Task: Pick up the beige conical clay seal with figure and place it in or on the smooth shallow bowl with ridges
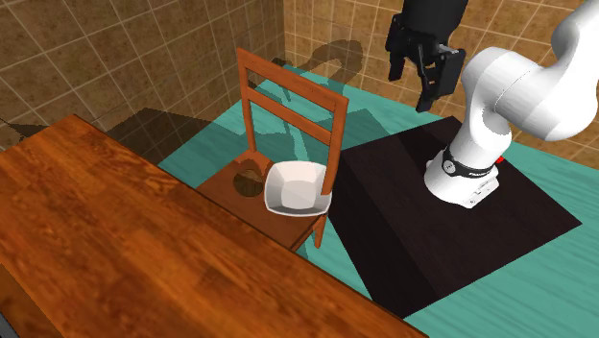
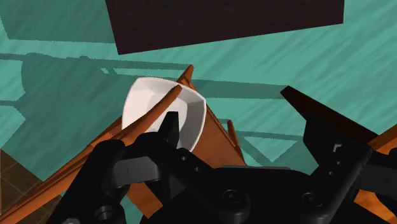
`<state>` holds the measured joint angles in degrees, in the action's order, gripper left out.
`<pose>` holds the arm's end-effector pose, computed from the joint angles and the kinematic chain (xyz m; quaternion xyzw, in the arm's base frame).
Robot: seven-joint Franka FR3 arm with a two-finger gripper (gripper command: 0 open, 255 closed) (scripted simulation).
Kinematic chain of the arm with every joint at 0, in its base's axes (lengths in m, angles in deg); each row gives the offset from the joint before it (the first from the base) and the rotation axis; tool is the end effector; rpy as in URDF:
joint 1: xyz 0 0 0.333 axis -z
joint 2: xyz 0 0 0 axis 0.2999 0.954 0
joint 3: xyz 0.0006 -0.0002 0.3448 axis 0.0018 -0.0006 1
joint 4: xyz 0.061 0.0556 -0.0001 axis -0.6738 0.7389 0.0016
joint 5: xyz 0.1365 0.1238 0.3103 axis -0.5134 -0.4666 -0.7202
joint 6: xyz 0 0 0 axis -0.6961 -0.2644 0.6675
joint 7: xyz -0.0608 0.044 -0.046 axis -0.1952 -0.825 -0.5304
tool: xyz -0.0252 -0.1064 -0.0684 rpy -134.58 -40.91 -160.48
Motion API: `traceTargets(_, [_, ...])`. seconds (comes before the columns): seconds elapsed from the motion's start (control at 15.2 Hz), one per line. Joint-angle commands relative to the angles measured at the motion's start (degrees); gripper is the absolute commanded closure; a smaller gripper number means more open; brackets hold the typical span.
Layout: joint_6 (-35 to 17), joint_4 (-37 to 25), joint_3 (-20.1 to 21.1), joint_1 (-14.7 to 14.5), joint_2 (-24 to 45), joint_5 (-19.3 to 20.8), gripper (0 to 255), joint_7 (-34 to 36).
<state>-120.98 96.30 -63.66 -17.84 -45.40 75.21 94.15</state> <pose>0.2490 -0.0232 0.5514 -0.9971 0.0669 0.0339 0.0128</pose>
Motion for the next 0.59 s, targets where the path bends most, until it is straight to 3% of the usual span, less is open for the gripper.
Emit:
traceTargets(0.0, [0.0, 0.0, 0.0, 0.0, 0.0, 0.0, 0, 0.0])
traceTargets(0.53, [-12.0, -0.4, -8.2, 1.3, 13.6, 1.5, 0, -8.3])
